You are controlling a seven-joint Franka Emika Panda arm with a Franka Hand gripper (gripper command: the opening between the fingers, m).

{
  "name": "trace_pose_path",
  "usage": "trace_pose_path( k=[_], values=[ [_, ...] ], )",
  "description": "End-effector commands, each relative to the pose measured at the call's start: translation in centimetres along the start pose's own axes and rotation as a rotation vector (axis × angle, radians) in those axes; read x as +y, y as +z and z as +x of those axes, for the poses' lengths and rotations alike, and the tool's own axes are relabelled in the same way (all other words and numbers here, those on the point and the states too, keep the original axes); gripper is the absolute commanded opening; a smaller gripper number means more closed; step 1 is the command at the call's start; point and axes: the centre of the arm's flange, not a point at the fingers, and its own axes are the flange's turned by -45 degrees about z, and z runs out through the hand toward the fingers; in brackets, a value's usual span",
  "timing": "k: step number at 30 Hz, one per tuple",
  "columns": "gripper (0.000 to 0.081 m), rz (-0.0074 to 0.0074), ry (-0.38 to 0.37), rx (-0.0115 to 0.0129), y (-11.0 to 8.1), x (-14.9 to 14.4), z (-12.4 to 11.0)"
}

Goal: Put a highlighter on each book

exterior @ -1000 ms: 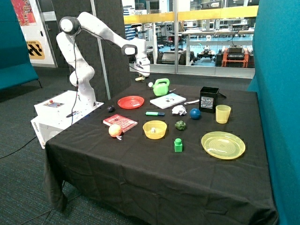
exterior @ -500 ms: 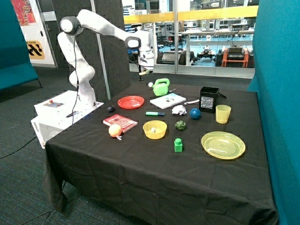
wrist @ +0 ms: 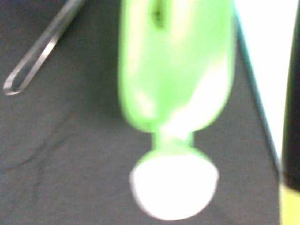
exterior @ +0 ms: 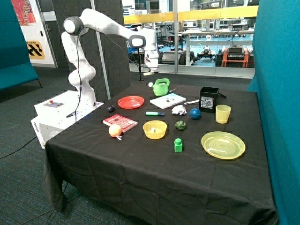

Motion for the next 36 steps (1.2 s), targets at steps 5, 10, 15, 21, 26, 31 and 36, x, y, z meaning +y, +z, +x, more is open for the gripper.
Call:
trace_pose_path(
  k=[5,10,15,21,26,31,36],
  values=[
    [0.0,0.0009,0.158,-0.0008,2.0,7.0,-0.1],
    [0.0,0.0009,0.183,-0.0008,4.0,7.6,0.3],
    [0.0,0.0009,0.209,-0.0008,5.4,8.3,1.7],
    [0.0,0.0009,0.24,-0.0008,7.1,8.6,3.0],
    [0.0,0.0009,0.253,-0.0008,8.7,8.4,3.7],
    [0.0,0.0008,0.254,-0.0008,10.1,8.0,4.3],
    [0.0,0.0009,0.253,-0.0008,11.0,7.9,4.8]
  ],
)
